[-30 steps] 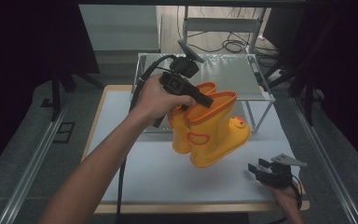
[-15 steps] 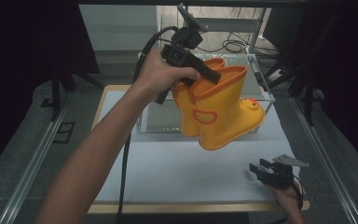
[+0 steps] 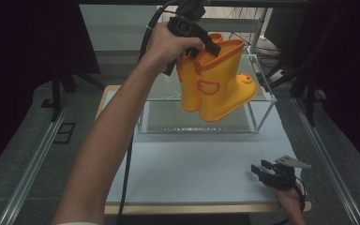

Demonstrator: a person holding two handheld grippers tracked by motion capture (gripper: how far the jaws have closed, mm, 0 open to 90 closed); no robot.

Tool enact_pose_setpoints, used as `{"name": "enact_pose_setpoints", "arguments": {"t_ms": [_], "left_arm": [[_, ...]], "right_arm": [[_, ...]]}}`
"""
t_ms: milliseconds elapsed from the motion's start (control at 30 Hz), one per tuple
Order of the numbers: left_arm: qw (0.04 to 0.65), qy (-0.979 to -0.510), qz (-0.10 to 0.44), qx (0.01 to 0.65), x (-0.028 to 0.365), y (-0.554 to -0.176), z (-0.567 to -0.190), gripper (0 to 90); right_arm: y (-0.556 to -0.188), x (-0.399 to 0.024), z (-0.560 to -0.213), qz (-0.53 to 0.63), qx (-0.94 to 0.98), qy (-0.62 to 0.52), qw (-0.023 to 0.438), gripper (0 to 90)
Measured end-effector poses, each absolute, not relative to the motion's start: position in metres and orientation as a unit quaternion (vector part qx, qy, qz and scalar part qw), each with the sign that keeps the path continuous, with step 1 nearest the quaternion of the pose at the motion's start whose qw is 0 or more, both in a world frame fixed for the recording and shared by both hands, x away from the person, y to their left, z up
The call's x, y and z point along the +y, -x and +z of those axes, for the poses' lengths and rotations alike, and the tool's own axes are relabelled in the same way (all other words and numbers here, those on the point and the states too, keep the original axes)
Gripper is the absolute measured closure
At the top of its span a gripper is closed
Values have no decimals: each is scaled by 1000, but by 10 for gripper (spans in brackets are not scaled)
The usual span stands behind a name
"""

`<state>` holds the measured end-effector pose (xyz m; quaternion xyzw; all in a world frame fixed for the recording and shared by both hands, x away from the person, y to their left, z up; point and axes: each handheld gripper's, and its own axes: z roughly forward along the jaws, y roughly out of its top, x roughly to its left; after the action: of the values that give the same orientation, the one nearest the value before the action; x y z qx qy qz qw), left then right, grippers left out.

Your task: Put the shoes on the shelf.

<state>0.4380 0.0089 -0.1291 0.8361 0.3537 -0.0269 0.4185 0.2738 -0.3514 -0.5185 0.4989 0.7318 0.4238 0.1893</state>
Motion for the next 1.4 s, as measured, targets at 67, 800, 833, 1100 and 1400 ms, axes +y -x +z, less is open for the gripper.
{"name": "enact_pose_setpoints", "arguments": {"t_ms": [67,800,833,1100,1400], "left_arm": [[421,-830,-23,366,10,-446,-128,821],[398,-775,40,488,8,-496,-144,821],[397,-774,41,491,9,-499,-146,821],[380,-765,54,517,11,-515,-161,821],[370,-757,60,535,22,-521,-174,819]], "right_arm": [[-274,-352,-519,426,730,-500,189,437],[-274,-352,-519,425,729,-503,186,437],[-274,-352,-519,425,729,-504,187,437],[-274,-353,-518,424,727,-505,190,437],[-274,-352,-520,422,729,-504,188,437]]}}
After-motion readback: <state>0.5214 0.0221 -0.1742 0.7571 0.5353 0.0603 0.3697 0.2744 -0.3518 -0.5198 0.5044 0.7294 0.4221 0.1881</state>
